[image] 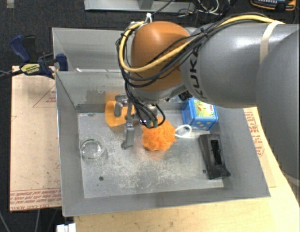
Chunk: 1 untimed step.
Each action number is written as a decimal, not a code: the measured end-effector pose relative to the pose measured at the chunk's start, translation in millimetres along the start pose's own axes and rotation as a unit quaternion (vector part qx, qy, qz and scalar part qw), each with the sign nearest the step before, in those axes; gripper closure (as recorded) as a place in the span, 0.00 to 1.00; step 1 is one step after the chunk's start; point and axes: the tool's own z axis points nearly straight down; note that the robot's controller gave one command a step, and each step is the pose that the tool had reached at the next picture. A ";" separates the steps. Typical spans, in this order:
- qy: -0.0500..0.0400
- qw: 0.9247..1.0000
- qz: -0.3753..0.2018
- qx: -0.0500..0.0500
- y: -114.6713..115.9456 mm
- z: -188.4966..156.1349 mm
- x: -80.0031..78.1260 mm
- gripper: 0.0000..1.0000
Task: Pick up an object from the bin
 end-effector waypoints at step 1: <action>-0.002 1.000 -0.028 0.000 -46.0 26.8 -21.2 0.00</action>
Offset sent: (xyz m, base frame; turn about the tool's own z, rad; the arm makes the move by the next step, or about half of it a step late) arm 0.0122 -0.0751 -0.1019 0.0914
